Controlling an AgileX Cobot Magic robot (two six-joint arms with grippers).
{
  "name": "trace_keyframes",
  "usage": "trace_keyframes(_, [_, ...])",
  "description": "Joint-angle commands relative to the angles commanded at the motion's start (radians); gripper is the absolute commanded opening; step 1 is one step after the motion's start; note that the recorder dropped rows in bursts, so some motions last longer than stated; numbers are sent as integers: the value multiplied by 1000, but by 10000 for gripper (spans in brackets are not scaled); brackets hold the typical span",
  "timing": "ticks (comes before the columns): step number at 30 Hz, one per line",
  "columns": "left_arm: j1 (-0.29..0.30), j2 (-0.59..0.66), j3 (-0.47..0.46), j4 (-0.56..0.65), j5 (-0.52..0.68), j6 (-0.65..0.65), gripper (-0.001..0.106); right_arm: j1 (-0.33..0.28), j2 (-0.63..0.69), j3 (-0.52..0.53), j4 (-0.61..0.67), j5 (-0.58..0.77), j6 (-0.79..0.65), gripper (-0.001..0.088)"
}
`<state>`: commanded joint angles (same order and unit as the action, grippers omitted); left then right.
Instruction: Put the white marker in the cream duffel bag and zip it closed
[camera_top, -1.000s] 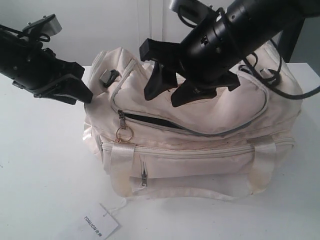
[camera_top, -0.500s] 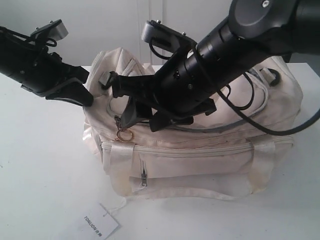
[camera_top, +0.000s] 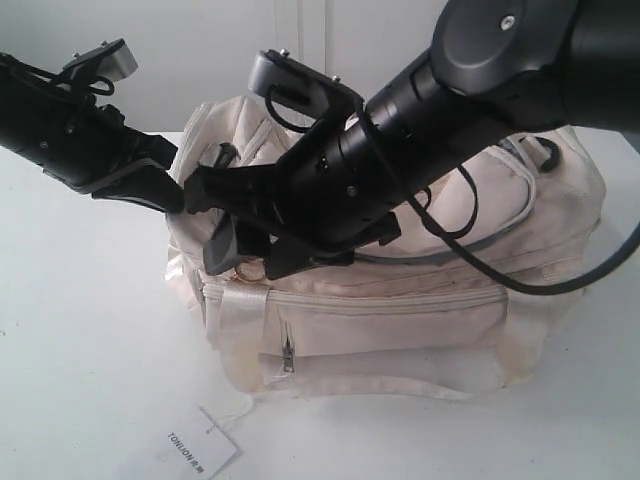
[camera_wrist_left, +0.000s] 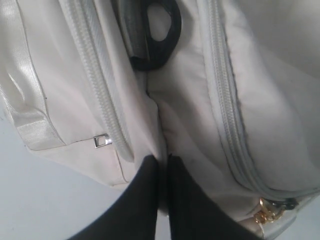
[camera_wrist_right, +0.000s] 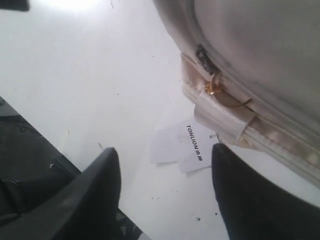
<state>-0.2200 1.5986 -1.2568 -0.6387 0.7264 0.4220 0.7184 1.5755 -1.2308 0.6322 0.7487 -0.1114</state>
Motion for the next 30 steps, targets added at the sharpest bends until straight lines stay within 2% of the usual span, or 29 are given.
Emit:
trace_keyframes(5, [0,0,0,0,4,0,0,19,41,0,-17,-52,-78,523])
trace_keyframes(16, [0,0,0,-2,6,2,0,19,92,0,-205,-195,-68,523])
trace_keyframes(22, [0,0,0,-4,6,2,0,19,148,0,-207,-205,-66,522])
trace_keyframes(24, [0,0,0,-4,8,2,0,19,164,0,-205,-205,-64,487])
trace_keyframes(26, [0,0,0,-4,8,2,0,19,164,0,-203,-205,-61,354])
trace_keyframes(27, [0,0,0,-4,8,2,0,19,159,0,-203,-205,-61,259])
trace_keyframes(30, [0,0,0,-4,8,2,0,19,143,0,-203,-205,-61,152])
